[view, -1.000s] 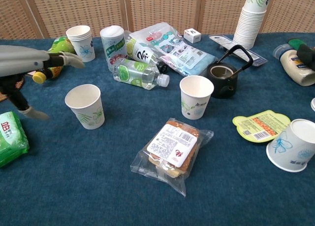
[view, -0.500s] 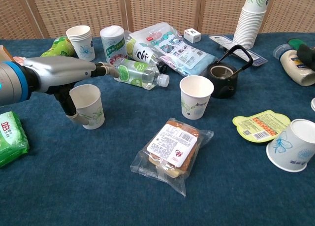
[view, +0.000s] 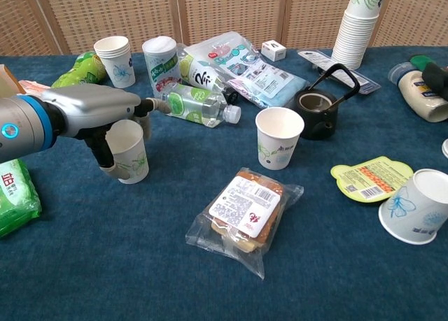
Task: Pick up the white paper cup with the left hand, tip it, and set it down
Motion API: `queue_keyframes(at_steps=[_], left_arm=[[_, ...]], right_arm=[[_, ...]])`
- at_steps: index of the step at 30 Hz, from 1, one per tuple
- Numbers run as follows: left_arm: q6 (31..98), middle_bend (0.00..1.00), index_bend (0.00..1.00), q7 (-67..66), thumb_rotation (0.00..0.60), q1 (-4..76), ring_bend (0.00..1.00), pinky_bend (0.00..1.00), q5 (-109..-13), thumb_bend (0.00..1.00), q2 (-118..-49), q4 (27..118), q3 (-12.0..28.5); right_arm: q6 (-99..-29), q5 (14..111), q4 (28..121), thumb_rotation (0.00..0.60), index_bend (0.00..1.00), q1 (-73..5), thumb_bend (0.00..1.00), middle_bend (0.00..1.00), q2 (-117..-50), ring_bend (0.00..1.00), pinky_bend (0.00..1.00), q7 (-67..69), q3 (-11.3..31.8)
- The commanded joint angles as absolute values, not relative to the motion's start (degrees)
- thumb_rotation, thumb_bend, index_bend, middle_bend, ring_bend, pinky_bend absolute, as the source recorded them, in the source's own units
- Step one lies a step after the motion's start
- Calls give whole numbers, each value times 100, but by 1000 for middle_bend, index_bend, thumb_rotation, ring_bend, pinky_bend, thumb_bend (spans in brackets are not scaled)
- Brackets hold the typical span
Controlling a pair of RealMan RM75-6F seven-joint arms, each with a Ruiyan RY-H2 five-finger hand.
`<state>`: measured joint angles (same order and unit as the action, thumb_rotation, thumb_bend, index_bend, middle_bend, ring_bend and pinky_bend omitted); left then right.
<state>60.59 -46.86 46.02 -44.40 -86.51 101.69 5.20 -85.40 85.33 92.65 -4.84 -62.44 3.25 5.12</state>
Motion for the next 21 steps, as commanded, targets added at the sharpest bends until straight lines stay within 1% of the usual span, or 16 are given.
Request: queue_keyframes(at_steps=[1,3,12,17,20,21], left_arm=[[6106,381,30,-4644,600,4597,343,513,-4463,228,-8651,10177,492],[6137,418,55,-4596,600,4587,374,538,-4509,229,-8643,10177,463],[6236,483,134,-4466,600,4575,429,581,-4593,232,-8588,10153,411],[6260,488,146,-4302,600,4544,435,587,-4650,239,-8606,10151,420],[6247,476,144,-3936,600,4466,434,587,-4839,239,-8615,10188,472],[6196,474,144,-3612,600,4404,434,587,-4927,239,-8622,10226,535]], right_arm=[[-8533,8523,9261,600,0,-485,0,0,-6244,0,0,329,514],[-8528,8512,9258,600,0,-486,0,0,-6246,0,0,332,517],[-8484,8512,9252,600,0,-499,0,0,-6253,0,0,348,506],[-8484,8513,9251,600,0,-497,0,0,-6251,0,0,358,503],[-8476,8511,9248,600,0,-499,0,0,-6248,0,0,366,502],[-8472,8511,9245,600,0,-500,0,0,-6250,0,0,367,500]])
